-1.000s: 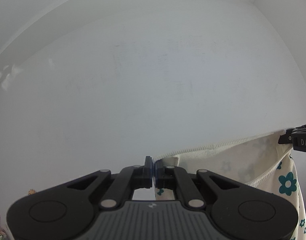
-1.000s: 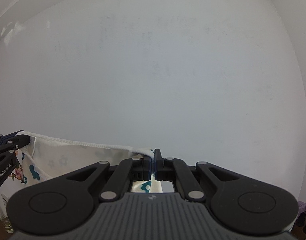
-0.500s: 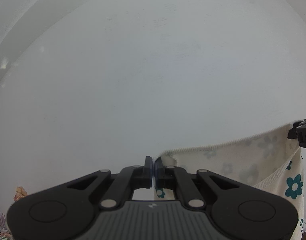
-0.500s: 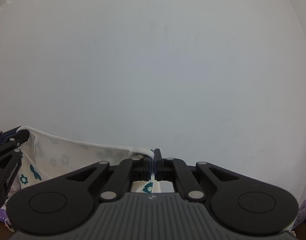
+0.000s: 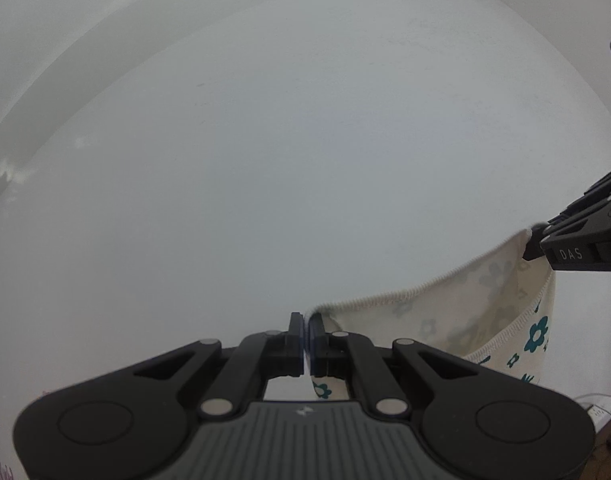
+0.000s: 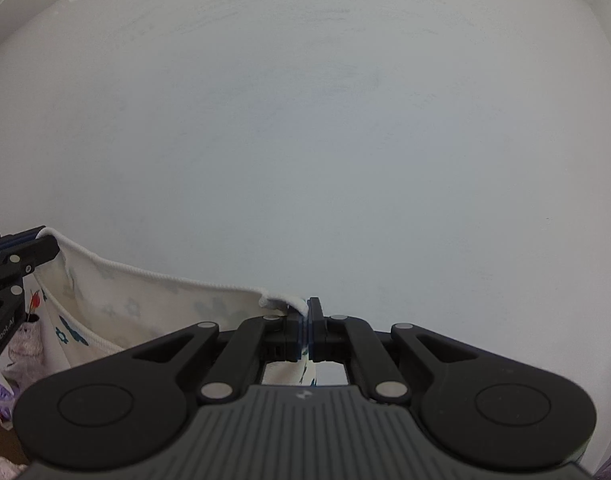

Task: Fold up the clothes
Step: 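Lift the cream garment high with both grippers holding its hem edge, then lower the cream garment onto the table with both grippers, spreading it flat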

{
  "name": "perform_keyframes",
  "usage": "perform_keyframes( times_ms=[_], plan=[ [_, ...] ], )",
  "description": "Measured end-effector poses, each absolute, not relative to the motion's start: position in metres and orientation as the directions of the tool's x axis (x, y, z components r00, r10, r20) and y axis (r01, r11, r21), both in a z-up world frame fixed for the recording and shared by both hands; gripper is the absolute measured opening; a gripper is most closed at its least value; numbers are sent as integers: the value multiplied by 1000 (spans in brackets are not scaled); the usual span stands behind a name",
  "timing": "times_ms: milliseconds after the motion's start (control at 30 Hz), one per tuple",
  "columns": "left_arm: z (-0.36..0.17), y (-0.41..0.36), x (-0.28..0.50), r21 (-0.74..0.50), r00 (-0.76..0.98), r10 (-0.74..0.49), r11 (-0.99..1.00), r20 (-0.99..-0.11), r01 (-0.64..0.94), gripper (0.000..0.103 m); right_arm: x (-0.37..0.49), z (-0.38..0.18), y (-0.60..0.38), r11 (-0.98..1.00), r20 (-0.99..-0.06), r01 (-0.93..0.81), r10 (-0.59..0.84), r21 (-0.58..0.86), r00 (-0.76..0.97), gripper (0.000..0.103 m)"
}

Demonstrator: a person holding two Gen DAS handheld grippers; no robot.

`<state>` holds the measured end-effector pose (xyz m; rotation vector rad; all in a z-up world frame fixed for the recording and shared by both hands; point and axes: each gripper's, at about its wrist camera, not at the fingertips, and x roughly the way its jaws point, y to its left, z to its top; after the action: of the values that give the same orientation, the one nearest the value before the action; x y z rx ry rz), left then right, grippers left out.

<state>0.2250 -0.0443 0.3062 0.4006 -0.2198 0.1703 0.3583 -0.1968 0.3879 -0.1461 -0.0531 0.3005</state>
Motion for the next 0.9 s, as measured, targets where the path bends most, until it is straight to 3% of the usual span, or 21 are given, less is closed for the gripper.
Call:
perform_keyframes(
  times_ms=[200,300,433,567,800,900],
  plan=[
    [152,-60,104,429,1000,6,903,14,-12,1,267,241,-242,883,-206,-410,368,-229,907,2],
    [80,-68,56,331,977,-69,934,-201,134,1,210,162,-264,860,-350,-459,369,-223,861,2],
    [39,-66,36,299,954,-60,942,-295,151,1,118,79,-274,868,-480,-467,342,-168,808,2],
    [-1,-63,12,267,922,-53,950,-383,165,1,77,48,-266,868,-514,-477,349,-137,783,2],
    [1,-69,-17,233,895,-70,954,-441,190,2,61,27,-262,868,-538,-480,345,-130,769,2],
    [0,-63,-19,205,877,-93,956,-471,212,11,58,21,-263,863,-570,-493,350,-112,743,2]
  ],
)
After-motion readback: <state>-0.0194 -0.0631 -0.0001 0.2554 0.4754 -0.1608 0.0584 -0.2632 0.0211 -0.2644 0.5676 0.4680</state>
